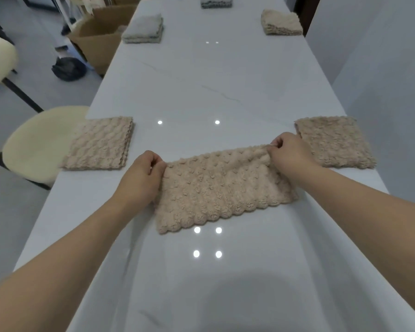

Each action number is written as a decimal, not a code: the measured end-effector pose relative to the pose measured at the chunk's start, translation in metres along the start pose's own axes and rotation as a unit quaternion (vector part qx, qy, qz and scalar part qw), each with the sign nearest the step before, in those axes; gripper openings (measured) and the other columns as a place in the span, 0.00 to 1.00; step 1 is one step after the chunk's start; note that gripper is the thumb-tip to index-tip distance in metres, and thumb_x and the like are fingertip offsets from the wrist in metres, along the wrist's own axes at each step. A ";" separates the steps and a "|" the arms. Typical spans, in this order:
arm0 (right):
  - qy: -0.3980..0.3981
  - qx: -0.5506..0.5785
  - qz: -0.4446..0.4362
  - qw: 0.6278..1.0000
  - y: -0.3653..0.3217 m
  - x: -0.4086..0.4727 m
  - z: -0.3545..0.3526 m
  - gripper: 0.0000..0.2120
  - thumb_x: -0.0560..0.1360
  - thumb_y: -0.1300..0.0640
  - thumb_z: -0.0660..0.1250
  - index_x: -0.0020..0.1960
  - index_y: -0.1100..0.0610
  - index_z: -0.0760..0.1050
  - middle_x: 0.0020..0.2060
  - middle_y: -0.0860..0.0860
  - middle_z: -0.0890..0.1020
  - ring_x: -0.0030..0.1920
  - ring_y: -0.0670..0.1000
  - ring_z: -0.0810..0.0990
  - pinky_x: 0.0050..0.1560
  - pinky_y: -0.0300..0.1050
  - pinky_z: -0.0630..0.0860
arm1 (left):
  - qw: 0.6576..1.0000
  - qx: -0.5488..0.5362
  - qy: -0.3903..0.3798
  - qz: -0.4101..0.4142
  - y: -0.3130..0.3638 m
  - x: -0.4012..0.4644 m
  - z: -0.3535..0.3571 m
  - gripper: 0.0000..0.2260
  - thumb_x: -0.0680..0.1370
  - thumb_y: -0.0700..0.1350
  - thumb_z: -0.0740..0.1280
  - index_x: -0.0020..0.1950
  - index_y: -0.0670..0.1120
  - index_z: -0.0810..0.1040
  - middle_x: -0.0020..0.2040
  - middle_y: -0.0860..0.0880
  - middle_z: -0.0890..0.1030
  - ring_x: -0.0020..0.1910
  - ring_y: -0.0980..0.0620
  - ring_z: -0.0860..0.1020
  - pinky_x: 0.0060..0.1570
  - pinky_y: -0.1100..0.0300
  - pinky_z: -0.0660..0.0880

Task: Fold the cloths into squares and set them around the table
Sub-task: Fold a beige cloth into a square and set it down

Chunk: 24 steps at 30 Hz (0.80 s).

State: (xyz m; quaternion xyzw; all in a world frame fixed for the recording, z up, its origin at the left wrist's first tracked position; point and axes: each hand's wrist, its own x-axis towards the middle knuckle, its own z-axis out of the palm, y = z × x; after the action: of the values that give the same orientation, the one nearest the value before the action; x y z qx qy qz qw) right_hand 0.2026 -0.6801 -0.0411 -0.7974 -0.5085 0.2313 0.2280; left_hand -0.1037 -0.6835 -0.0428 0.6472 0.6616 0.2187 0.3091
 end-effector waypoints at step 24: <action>-0.064 -0.253 -0.231 0.937 0.031 -0.062 0.034 0.26 0.80 0.37 0.39 0.78 0.39 0.45 0.78 0.42 0.44 0.77 0.45 0.37 0.76 0.55 0.40 | 0.992 -0.119 0.010 0.033 -0.022 -0.007 0.009 0.04 0.80 0.45 0.63 0.47 0.51 0.77 0.36 0.50 0.77 0.36 0.51 0.74 0.40 0.54 0.71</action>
State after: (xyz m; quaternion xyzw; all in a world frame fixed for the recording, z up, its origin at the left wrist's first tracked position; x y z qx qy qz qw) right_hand 0.1809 -0.7447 -0.0781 -0.6732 -0.7337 0.0862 0.0328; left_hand -0.1134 -0.6926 -0.0631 0.6252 0.6120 0.3122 0.3702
